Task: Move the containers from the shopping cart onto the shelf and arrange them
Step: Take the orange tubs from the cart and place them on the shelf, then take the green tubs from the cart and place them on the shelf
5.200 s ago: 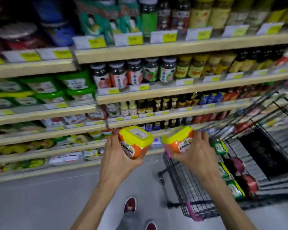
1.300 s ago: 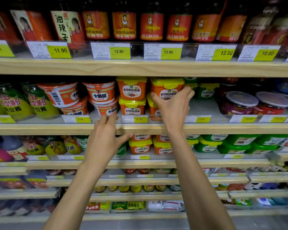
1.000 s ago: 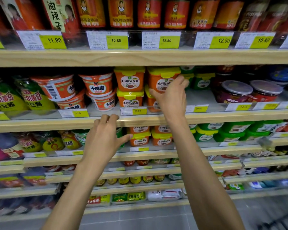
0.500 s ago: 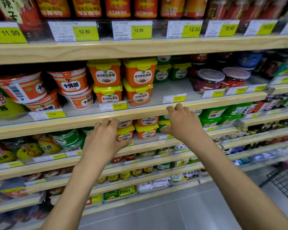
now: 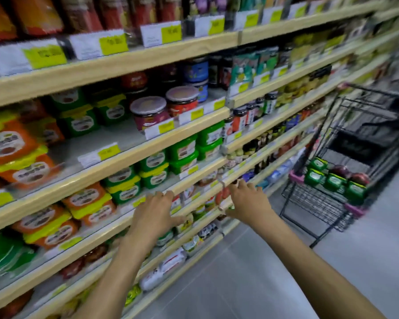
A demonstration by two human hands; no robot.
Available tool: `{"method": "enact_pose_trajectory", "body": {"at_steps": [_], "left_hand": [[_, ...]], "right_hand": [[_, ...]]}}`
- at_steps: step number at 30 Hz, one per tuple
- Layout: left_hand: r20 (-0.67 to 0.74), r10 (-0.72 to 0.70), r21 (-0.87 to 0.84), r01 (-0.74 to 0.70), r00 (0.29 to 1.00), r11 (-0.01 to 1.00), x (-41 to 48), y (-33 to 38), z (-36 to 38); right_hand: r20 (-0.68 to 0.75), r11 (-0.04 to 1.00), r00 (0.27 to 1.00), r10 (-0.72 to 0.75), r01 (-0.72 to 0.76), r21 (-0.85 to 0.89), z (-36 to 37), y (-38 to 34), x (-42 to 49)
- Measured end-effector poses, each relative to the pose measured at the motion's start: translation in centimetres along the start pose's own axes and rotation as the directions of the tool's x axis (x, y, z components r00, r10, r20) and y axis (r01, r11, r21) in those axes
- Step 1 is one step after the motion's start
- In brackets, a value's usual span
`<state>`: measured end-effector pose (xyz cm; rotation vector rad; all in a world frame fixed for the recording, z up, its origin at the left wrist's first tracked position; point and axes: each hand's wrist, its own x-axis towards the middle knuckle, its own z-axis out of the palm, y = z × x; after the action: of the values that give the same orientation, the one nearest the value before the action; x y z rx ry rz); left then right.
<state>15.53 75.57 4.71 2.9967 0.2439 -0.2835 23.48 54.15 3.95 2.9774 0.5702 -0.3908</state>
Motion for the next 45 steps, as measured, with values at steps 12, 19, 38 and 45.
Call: {"method": "enact_pose_trajectory", "body": {"at_steps": [12,19,38,45], "left_hand": [[0.212,0.348,0.085,-0.372,0.913,0.924,12.5,29.7,6.0],[0.290,0.473,0.131,-0.524,0.832,0.842,18.3,40.4,8.9],[0.485,0.455,-0.017,-0.512,0.747,0.859,43.4,57.3,15.9],[0.515,0.383,-0.057,-0.415,0.767,0.908,50.2,61.3,19.6]], "right_hand": [[0.132,0.917,0.930,0.342,-0.361,0.171,6.5,29.9,-2.6],[0.183,0.839,0.859,0.478,-0.508,0.192,9.7,39.6,-2.4],[0.407,0.730,0.731,0.547,-0.655,0.195,13.1,58.8,16.2],[0.471,0.760,0.740,0.480,-0.619,0.197,16.5,65.6,23.3]]}}
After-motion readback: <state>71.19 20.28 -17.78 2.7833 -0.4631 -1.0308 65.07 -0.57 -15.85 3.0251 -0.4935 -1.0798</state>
